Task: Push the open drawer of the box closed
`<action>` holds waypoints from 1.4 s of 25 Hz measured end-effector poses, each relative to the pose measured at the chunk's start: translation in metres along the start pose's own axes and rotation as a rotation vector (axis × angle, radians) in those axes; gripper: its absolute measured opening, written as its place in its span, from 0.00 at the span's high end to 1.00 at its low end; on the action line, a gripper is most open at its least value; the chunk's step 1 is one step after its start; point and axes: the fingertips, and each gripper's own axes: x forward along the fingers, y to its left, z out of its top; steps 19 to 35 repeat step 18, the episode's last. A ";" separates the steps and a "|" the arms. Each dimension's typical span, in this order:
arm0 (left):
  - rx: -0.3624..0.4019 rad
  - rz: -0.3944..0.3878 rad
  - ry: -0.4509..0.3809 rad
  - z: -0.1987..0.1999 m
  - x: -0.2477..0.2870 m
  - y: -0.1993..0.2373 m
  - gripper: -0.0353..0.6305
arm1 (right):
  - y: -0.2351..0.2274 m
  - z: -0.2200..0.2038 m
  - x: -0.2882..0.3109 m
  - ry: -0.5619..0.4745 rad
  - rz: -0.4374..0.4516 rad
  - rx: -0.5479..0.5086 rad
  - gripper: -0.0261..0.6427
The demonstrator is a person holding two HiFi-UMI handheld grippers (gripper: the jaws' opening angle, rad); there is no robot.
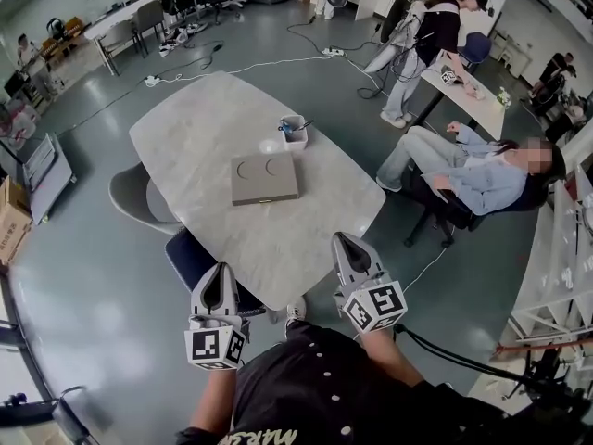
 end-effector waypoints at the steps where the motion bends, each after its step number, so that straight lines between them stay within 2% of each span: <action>1: -0.001 0.001 0.001 0.000 0.000 0.000 0.91 | 0.001 0.000 0.000 0.002 0.002 -0.002 0.97; 35: -0.017 -0.004 0.004 -0.005 0.005 -0.003 0.91 | 0.008 0.002 0.004 0.012 0.024 -0.026 0.97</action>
